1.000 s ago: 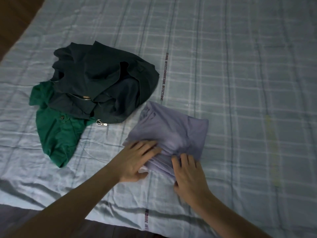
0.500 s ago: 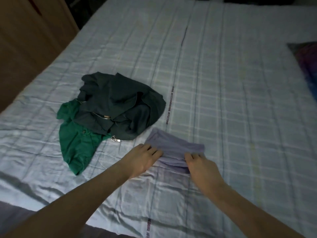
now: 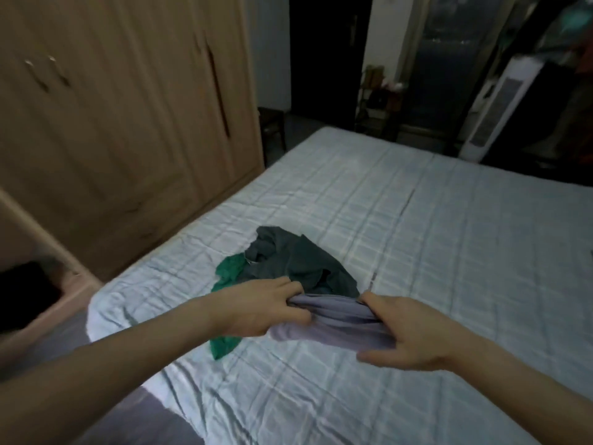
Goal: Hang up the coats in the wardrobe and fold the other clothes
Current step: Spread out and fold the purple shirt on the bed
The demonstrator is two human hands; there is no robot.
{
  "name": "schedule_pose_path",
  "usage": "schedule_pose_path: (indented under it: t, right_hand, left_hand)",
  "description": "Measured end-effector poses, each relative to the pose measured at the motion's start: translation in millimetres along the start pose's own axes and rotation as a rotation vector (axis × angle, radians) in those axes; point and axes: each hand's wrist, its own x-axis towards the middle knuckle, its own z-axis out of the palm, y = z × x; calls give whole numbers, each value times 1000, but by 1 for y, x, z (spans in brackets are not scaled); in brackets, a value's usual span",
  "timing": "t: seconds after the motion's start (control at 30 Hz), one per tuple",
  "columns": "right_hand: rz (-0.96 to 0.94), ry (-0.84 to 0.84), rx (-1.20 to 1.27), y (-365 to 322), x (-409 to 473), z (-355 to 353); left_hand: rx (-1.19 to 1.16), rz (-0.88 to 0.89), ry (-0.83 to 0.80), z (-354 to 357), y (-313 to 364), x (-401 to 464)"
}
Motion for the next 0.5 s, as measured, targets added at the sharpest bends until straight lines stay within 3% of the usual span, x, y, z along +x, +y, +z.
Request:
schedule_pose_path:
  t: [0.1,0.23,0.5]
  right_hand:
    - [-133,3,-112,-29,38,-22]
    - [-302,25,-143,-87,106,-41]
    - [-637,-4,-148,-283,238,-50]
  left_hand:
    - [37,-127,-13,-38,-5,-51]
    - [-83,-388,-78,-86,2,-135]
    - [93,-790,-2,-126,55,-339]
